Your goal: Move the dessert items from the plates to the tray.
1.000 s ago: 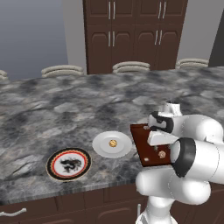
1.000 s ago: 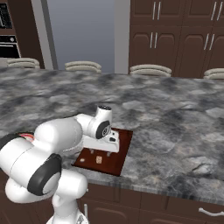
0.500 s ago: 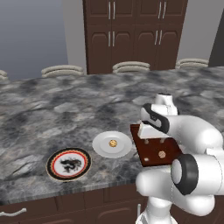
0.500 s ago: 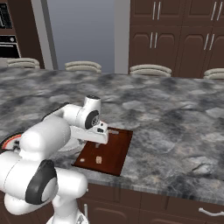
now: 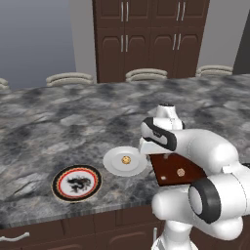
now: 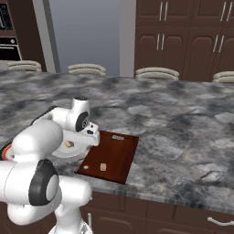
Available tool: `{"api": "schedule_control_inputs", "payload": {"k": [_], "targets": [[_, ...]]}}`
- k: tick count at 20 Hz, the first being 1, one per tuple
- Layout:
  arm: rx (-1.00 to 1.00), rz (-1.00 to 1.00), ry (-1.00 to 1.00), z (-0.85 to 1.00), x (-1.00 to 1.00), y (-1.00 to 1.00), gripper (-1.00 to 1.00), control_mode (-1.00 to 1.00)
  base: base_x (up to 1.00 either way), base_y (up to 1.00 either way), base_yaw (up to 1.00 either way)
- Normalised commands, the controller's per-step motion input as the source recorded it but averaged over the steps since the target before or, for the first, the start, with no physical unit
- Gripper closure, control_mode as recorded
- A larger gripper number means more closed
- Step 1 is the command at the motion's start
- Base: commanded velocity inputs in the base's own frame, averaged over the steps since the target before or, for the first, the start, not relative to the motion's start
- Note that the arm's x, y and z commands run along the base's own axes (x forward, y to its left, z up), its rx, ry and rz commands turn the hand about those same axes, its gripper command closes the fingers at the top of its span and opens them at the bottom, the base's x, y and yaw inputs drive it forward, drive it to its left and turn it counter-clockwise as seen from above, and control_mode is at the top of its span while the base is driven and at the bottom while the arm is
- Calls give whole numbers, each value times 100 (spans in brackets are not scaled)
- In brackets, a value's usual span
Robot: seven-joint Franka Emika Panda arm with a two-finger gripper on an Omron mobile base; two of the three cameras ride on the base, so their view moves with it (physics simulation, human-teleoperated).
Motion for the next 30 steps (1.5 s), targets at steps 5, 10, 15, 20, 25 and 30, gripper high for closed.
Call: {"api": "schedule_control_inputs", "payload": {"k": [5, 10, 15, 20, 25, 30], "targets": [[0, 0, 0, 0, 30, 47, -100, -100, 0, 0, 0], [0, 0, 0, 0, 41, 36, -100, -100, 0, 0, 0], [0, 0, 0, -2, 31, 18, -100, -100, 0, 0, 0], [-2, 0, 0, -9, 14, 35, -100, -100, 0, 0, 0], [-4, 0, 0, -13, 26, 38, -100, -100, 0, 0, 0], [-1, 0, 0, -11, 23, 14, -100, -100, 0, 0, 0]]}}
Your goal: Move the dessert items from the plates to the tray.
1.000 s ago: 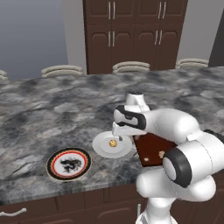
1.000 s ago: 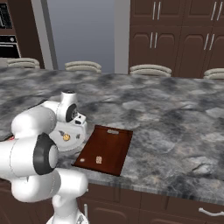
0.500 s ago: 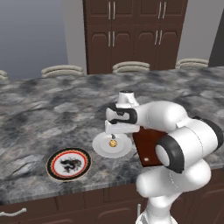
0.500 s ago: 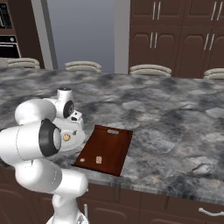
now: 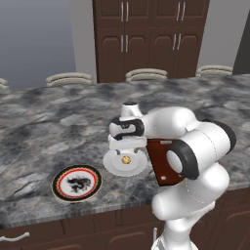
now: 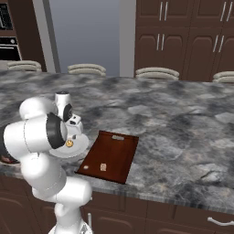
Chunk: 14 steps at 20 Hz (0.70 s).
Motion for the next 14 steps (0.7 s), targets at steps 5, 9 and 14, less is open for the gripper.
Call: {"api": "schedule_control_inputs", "payload": {"k": [5, 9, 14], "targets": [[0, 0, 2, -12, 12, 0, -100, -100, 0, 0, 0], [0, 1, 3, -13, 5, 0, -100, -100, 0, 0, 0], [0, 1, 3, -13, 5, 0, -100, -100, 0, 0, 0]]}}
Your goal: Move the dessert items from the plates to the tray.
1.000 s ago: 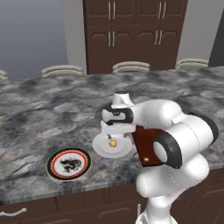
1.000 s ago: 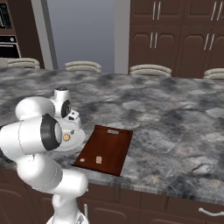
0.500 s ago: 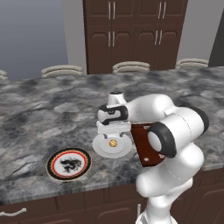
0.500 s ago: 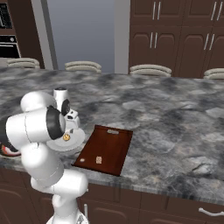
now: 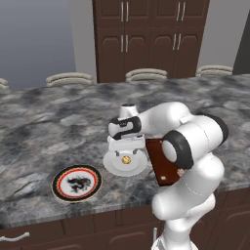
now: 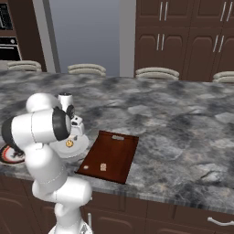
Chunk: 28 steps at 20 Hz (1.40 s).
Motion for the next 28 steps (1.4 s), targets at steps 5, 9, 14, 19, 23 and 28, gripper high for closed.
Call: {"api": "schedule_control_inputs", "payload": {"k": [5, 9, 14, 19, 23, 28], "targets": [[0, 1, 3, -18, 6, 0, -100, -100, 0, 0, 0], [0, 2, 5, -19, 7, 0, -100, -100, 0, 0, 0], [0, 3, 5, -17, 8, 0, -100, -100, 0, 0, 0], [0, 1, 7, -14, 3, 0, -100, -100, 0, 0, 0], [0, 0, 7, -9, 0, 0, 100, -100, 0, 0, 0], [0, 0, 1, 0, 0, 0, 100, -100, 0, 0, 0]]}}
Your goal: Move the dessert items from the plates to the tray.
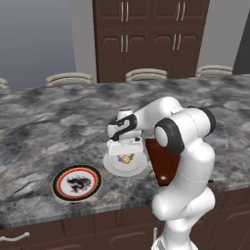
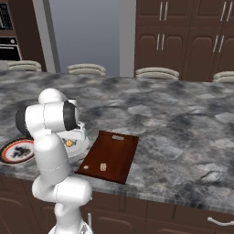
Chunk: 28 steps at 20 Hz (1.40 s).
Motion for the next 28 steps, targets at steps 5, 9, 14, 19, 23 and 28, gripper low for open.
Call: {"api": "schedule_control_inputs", "payload": {"k": [5, 9, 14, 19, 23, 28], "targets": [[0, 0, 0, 27, 0, -7, 100, -100, 0, 0, 0], [0, 0, 0, 54, -3, -46, 100, -100, 0, 0, 0], [0, 0, 2, 35, 1, -66, 100, -100, 0, 0, 0], [0, 0, 3, 1, 0, -87, 100, -100, 0, 0, 0], [0, 0, 2, 0, 0, -83, 100, -100, 0, 0, 0], [0, 0, 1, 0, 0, -80, 100, -100, 0, 0, 0]]}}
